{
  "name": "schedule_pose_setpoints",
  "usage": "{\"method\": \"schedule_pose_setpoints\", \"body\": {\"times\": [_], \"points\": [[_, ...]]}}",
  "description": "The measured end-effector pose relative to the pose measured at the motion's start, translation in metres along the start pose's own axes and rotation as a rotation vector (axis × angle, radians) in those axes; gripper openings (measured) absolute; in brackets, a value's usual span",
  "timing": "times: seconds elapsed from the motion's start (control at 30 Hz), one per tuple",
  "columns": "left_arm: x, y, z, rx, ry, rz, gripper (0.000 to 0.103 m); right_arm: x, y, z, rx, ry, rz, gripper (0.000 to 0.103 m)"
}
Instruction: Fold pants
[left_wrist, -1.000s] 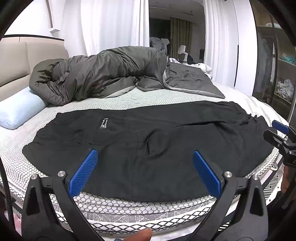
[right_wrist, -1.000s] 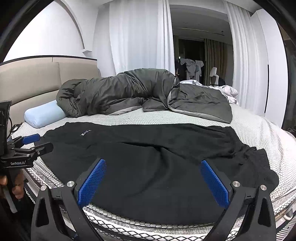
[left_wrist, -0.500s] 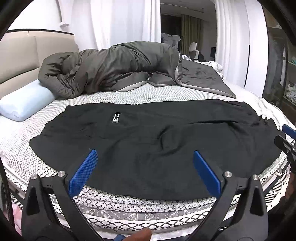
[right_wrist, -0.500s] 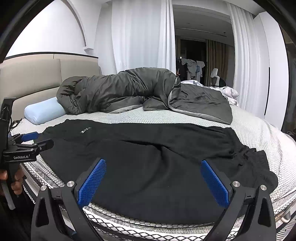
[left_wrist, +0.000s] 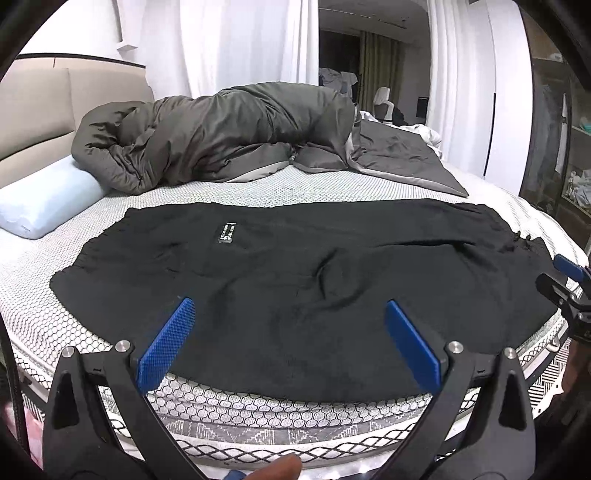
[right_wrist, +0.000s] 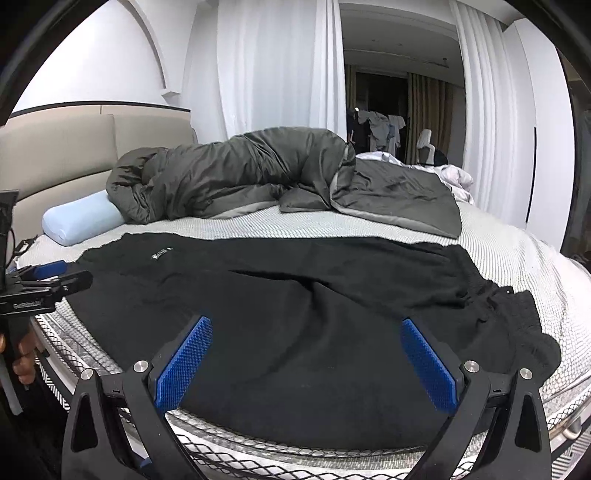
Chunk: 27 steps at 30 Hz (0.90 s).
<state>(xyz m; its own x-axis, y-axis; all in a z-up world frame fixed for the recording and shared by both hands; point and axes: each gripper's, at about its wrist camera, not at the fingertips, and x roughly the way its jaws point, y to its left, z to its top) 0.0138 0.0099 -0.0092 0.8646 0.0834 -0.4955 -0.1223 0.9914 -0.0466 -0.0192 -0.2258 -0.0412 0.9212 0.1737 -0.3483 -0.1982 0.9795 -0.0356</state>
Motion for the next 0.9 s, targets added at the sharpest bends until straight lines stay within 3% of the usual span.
{"method": "schedule_pose_setpoints", "body": {"times": [0.2,0.5,0.63,0.9], "points": [[0.014,-0.004,-0.005,0.019,0.008,-0.003,0.102,0.030,-0.014,-0.010,0.047,0.067,-0.005,0.103],[0.038,0.004,-0.014,-0.010,-0.029,-0.047,0.102,0.033,-0.010,-0.009,0.031,0.050,-0.004,0.103],[0.050,0.011,-0.013,-0.045,-0.009,-0.054,0.102,0.035,-0.009,-0.010,0.017,0.052,-0.025,0.103],[0.051,0.031,-0.012,-0.092,-0.017,-0.034,0.102,0.037,-0.023,0.003,0.060,0.049,-0.045,0.103]]}}
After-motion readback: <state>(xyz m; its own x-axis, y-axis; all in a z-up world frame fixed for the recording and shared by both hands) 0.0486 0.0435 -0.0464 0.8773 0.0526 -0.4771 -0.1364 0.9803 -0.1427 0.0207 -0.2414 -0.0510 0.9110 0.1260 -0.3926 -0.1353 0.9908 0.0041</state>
